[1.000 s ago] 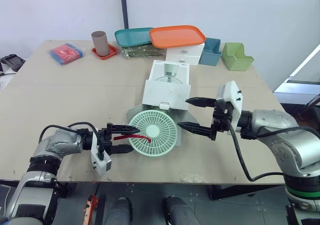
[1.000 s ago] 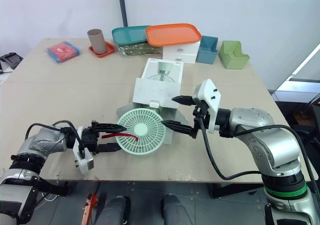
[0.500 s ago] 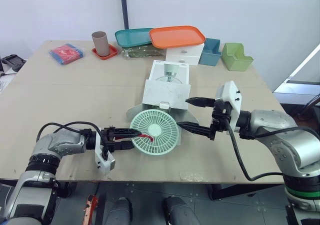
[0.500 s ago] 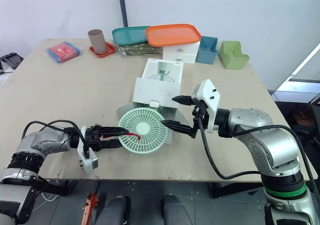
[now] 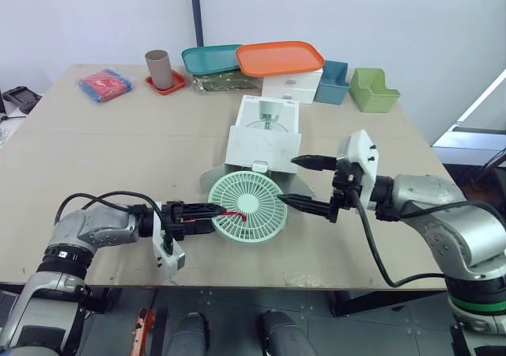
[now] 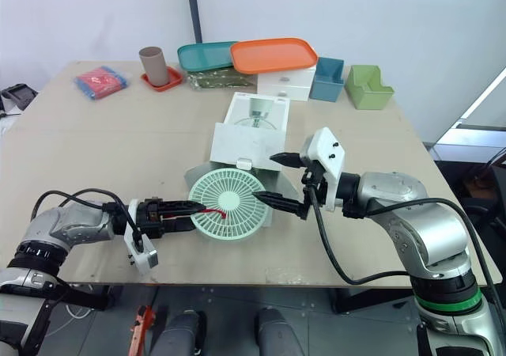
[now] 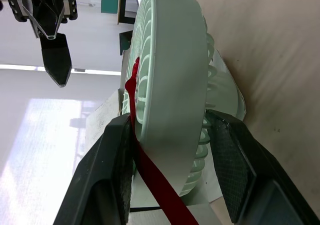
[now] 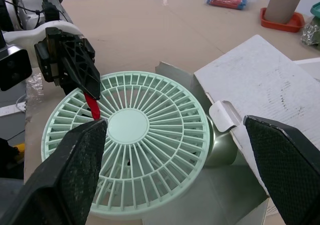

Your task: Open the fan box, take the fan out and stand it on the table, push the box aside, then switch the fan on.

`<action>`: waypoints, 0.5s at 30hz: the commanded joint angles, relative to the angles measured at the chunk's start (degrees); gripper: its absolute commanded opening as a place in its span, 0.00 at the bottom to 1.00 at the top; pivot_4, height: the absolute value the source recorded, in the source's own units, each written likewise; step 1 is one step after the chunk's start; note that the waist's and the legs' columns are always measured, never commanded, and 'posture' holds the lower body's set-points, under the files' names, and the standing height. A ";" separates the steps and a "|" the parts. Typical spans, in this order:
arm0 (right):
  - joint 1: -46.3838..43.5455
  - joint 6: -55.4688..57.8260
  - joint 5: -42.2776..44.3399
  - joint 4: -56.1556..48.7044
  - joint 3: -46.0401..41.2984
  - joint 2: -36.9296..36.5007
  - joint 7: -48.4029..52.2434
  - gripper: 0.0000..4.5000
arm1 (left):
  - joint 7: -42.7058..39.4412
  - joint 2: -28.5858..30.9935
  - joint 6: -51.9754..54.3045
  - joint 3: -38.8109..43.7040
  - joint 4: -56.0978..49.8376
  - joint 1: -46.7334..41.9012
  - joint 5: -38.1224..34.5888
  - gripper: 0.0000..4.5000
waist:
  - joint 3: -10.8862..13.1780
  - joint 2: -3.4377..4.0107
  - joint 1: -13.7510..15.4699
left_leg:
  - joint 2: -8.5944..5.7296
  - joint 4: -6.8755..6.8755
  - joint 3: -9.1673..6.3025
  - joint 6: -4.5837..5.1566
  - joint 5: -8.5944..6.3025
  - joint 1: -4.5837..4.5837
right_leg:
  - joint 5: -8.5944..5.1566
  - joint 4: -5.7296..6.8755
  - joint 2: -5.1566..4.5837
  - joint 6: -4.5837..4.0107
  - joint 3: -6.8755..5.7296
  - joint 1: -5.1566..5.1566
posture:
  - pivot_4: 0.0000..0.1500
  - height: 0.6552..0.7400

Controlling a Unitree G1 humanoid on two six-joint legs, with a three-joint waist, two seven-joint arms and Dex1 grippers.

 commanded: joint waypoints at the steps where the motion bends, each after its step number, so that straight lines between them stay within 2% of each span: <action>1: -1.53 -1.78 -0.35 0.38 -0.71 0.13 0.72 1.00 | 0.52 3.28 0.10 -3.43 -4.24 1.74 -7.31 0.39 | 0.00 0.00 -0.02 | 0.00 0.00 0.00 0.00 0.00 0.00 | 0.00 0.00 0.00 0.00 0.00 0.00 | 1.00 1.00; 8: -3.37 -3.85 -2.00 3.68 0.35 0.50 2.37 1.00 | -2.45 14.01 4.89 -11.43 -15.74 9.09 -22.87 0.39 | 0.00 0.01 -0.09 | 0.16 0.00 0.19 0.00 0.00 0.06 | 0.06 0.00 -0.01 -0.11 0.00 -0.01 | 1.00 1.00; 12: -4.88 -5.72 -3.85 7.53 0.45 0.04 3.82 1.00 | -4.74 20.00 10.49 -12.57 -23.86 13.90 -31.32 0.39 | 0.00 0.01 -0.09 | 0.31 0.00 0.35 0.00 0.01 0.09 | 0.07 0.02 0.01 -0.13 -0.02 -0.01 | 1.00 1.00; 15: -6.11 -7.18 -5.12 10.10 1.05 0.13 5.32 1.00 | -6.31 23.22 14.24 -11.26 -29.98 17.76 -35.60 0.39 | 0.00 0.02 -0.11 | 0.79 0.01 1.04 0.05 0.07 0.11 | 0.10 0.02 0.03 -0.16 -0.03 -0.03 | 1.00 1.00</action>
